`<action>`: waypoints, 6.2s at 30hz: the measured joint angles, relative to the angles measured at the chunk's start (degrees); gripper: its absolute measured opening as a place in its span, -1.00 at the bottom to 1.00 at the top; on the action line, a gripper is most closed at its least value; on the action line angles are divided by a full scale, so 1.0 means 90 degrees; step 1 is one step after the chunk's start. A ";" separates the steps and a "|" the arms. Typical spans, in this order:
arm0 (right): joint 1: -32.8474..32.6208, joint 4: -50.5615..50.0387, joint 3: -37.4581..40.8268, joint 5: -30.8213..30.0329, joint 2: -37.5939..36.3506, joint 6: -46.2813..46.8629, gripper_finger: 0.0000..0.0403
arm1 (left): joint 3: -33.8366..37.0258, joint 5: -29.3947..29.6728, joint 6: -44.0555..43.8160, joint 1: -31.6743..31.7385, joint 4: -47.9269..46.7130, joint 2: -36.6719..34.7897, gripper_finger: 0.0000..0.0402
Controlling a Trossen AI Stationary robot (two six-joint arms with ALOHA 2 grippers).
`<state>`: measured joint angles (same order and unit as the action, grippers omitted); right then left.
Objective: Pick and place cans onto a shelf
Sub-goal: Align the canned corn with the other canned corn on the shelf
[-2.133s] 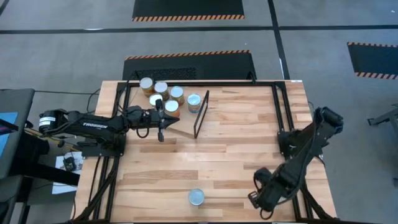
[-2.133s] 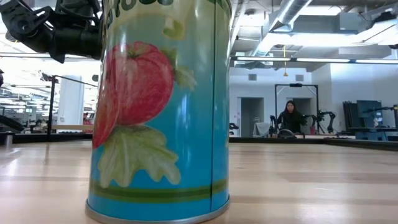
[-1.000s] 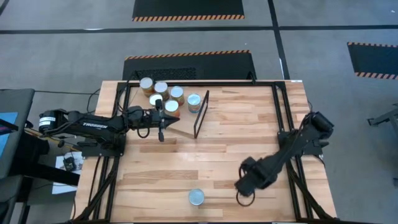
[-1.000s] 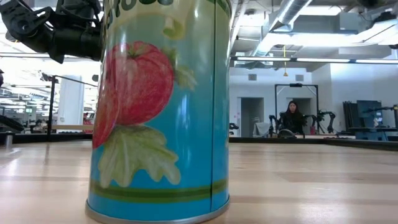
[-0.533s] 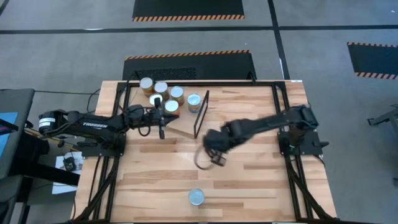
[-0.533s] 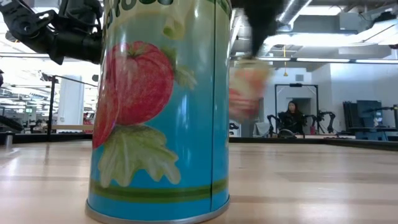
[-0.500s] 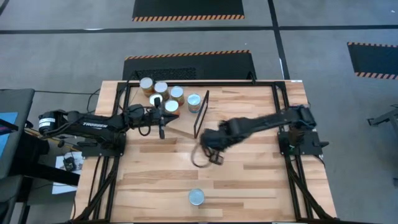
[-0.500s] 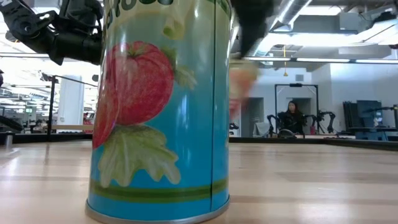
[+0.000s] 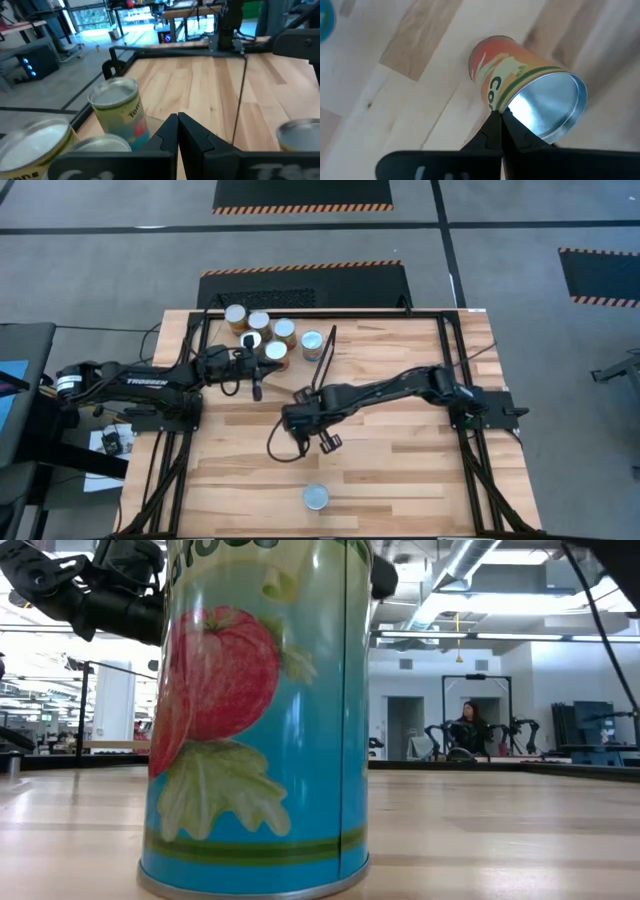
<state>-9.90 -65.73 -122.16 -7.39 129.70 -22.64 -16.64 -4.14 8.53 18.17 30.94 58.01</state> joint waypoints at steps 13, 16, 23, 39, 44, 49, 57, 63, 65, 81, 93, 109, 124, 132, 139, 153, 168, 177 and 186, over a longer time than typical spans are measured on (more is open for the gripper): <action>-0.0127 0.0169 -0.0207 -0.0364 0.0301 -0.1203 -0.84 | 0.0000 -0.0357 -0.0004 -0.0017 -0.0125 -0.0050 -1.00; -0.0138 0.0240 -0.0205 -0.0390 0.0292 -0.1203 -0.75 | 0.0000 -0.0358 -0.0001 -0.0017 -0.0124 -0.0050 -1.00; -0.0155 0.0623 -0.0201 -0.0698 0.0290 -0.1168 -0.58 | 0.0000 -0.0363 -0.0001 -0.0017 -0.0124 -0.0050 -1.00; -0.0295 -0.1268 -0.0804 -0.0604 -0.0315 0.1159 -0.70 | 0.0000 -0.0855 -0.0006 -0.0017 -0.0123 -0.0050 -1.00; -0.0411 -0.0160 0.1076 -0.0527 -0.1293 0.1558 -0.94 | 0.0002 -0.0999 -0.0031 -0.0024 -0.0168 -0.0047 -1.00; -0.0472 0.2261 0.3892 -0.0811 -0.2821 0.2134 -0.94 | 0.0005 -0.1020 -0.0031 -0.0056 -0.0197 -0.0047 -1.00; -0.0448 0.6072 0.7505 -0.2388 -0.5170 0.2354 -0.92 | -0.0244 -0.1004 -0.0201 -0.0252 -0.0338 -0.0045 -1.00; 0.0157 0.7808 0.9232 -0.2431 -0.6547 0.1695 -0.95 | -0.1078 -0.0463 -0.0223 -0.0658 -0.1740 -0.0045 -1.00; 0.0513 0.8510 0.9860 -0.2049 -0.6877 0.1541 -0.95 | -0.1514 -0.0072 -0.0279 -0.0886 -0.2654 -0.0045 -1.00; 0.2954 1.2970 1.2283 0.0503 -0.7257 0.1577 -0.94 | -0.4347 0.2213 -0.3031 -0.2955 -0.7063 0.1390 -1.00; 0.3107 1.3085 1.2282 0.0514 -0.7251 0.1288 -0.93 | -0.5156 0.1893 -0.4219 -0.3567 -0.8069 0.3362 -1.00; 0.3117 1.3094 1.2282 0.0514 -0.7248 0.1289 -0.93 | -0.5158 0.2835 -0.4357 -0.3467 -1.0149 0.2979 -1.00; 0.3117 1.3092 1.2282 0.0511 -0.7247 0.1288 -0.93 | -0.5148 0.2068 -0.4718 -0.3497 -0.8471 0.2840 -0.71; 0.3117 1.3051 1.2282 0.0507 -0.7246 0.1280 -0.93 | -0.5158 0.2163 -0.4696 -0.3568 -0.8336 0.3216 -0.40; 0.3117 1.3044 1.2282 0.0507 -0.7246 0.1271 -0.92 | -0.5297 0.2285 -0.4696 -0.3563 -0.8411 0.3568 -0.33; 0.3117 1.3021 1.2280 0.0499 -0.7246 0.1240 -0.92 | -0.5831 0.2251 -0.3696 -0.3646 -0.9864 0.3759 -0.97; 0.3117 1.2929 1.2280 0.0497 -0.7246 0.1173 -0.92 | -0.6652 0.2455 -0.3421 -0.3517 -1.2357 0.2403 -1.00; 0.3128 1.2926 1.2280 0.0493 -0.7246 0.1172 -0.92 | -0.6654 0.2493 -0.3261 -0.3885 -1.0773 0.3154 -0.77; 0.3153 1.2875 1.2280 0.0492 -0.7246 0.1174 -0.93 | -0.6652 0.2511 -0.3688 -0.4061 -1.0752 0.4249 -0.38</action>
<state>18.48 50.14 -11.64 -2.96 64.49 -12.08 -76.51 18.46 -24.67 -18.38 -65.82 96.25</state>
